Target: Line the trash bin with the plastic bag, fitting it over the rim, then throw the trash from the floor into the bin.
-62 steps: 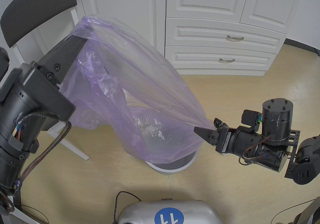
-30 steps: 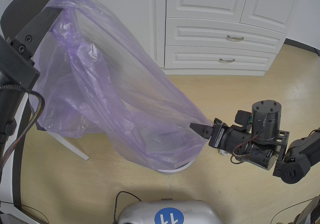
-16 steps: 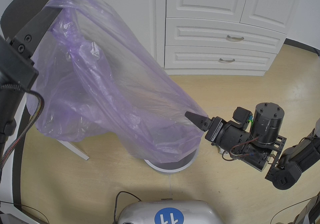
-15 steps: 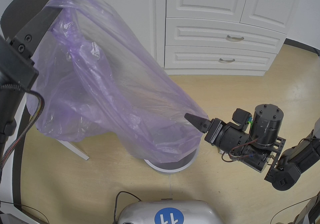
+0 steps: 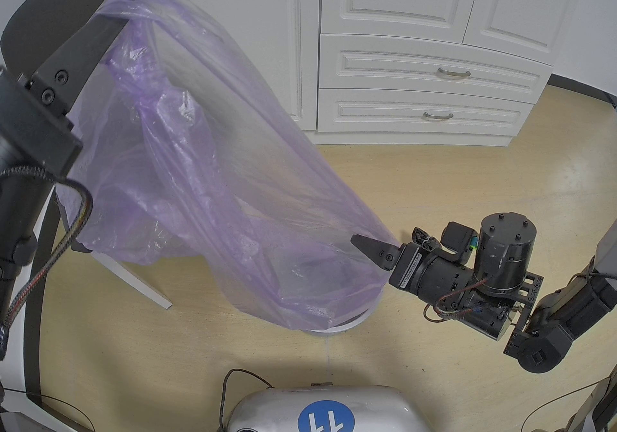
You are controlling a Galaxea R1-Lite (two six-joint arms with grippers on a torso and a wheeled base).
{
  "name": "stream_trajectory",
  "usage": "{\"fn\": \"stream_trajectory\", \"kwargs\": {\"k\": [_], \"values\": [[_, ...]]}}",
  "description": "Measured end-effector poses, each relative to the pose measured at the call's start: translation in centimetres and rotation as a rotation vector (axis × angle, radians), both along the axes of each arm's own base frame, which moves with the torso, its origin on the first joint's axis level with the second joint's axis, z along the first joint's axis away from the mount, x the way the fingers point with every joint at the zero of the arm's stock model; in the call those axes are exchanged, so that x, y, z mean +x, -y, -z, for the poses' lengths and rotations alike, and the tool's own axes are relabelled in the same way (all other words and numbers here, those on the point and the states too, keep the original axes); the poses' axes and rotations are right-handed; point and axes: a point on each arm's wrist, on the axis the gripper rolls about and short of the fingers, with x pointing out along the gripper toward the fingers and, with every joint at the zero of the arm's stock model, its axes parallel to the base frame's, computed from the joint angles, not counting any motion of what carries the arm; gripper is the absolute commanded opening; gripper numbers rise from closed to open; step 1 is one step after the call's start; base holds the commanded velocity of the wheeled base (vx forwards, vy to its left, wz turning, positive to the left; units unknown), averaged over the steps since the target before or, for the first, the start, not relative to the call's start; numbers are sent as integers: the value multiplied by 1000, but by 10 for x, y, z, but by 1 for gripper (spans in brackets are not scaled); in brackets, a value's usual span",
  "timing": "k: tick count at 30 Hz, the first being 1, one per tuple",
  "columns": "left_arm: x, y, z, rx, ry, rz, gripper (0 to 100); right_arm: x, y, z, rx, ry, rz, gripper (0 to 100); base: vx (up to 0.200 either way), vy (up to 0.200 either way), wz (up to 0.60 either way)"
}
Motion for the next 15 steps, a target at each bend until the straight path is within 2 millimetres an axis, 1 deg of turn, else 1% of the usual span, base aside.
{"fn": "stream_trajectory", "kwargs": {"k": [1,15], "values": [[0,0,0,0,0,2,0,0,0,1,-1,-1,0,0,0,0,0],[4,4,4,15,-15,-2,0,-1,0,1,-6,-6,-11,0,0,0,0]]}}
